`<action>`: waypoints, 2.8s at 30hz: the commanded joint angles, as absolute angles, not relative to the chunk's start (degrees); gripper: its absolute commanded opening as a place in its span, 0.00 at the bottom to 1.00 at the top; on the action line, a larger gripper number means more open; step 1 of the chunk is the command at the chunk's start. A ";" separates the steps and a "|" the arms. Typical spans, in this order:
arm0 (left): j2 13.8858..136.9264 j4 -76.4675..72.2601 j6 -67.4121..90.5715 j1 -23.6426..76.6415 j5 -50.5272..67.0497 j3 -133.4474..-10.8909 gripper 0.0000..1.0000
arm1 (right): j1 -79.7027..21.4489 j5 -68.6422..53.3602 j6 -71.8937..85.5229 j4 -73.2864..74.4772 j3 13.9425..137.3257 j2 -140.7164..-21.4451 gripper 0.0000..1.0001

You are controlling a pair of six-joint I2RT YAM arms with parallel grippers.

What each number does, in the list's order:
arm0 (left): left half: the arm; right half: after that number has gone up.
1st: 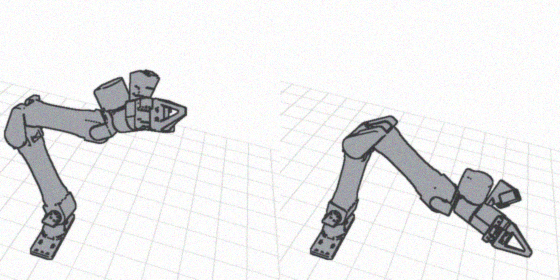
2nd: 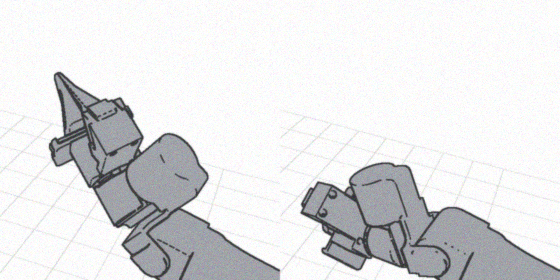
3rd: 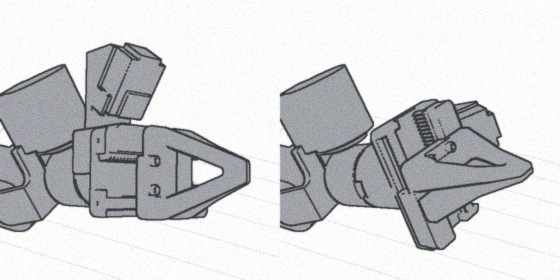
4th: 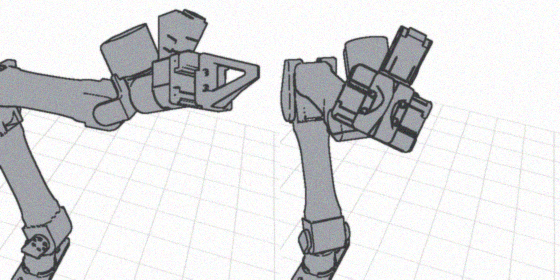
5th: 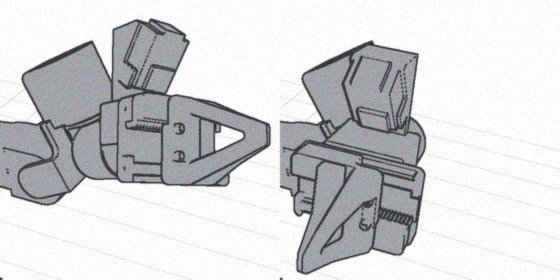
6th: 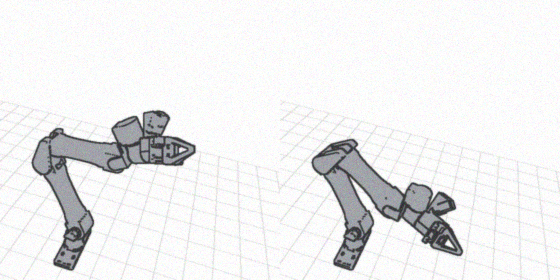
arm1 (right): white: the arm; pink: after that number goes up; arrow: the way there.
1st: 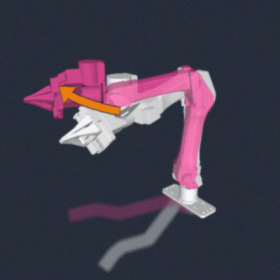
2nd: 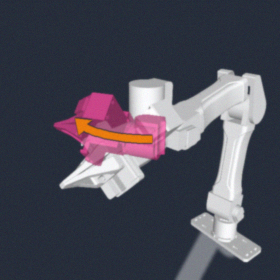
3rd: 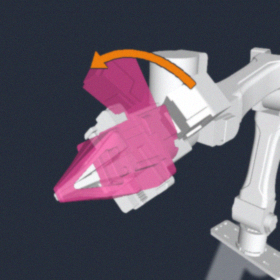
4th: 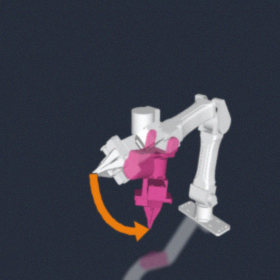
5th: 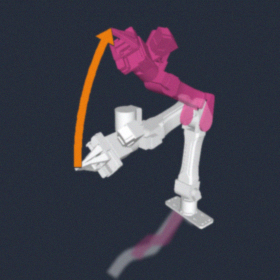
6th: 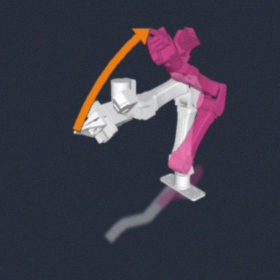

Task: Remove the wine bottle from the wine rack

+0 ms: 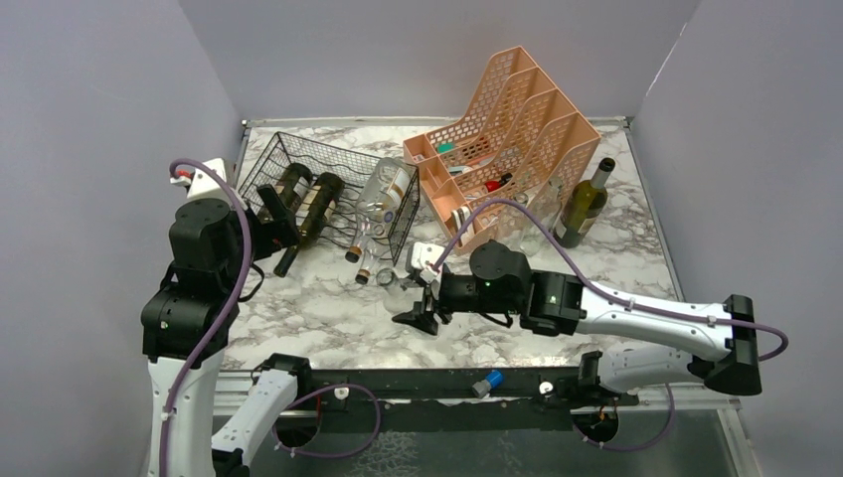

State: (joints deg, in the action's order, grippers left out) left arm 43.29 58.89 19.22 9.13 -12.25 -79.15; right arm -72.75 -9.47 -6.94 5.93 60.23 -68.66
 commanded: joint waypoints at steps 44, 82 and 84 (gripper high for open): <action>44.40 54.24 20.29 9.32 -9.36 -75.28 0.99 | -51.26 29.78 4.35 -42.91 31.73 -75.89 0.37; 42.80 53.97 22.06 9.33 -8.09 -72.70 0.99 | -49.13 20.81 1.89 -34.69 28.11 -68.46 0.82; 42.84 53.88 22.06 9.32 -8.09 -72.48 0.99 | -49.15 20.52 2.20 -32.58 28.25 -67.30 0.83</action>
State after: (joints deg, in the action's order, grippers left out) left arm 43.38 55.33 21.67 9.13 -9.37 -73.06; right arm -49.39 22.92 1.93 -37.71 27.03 -70.02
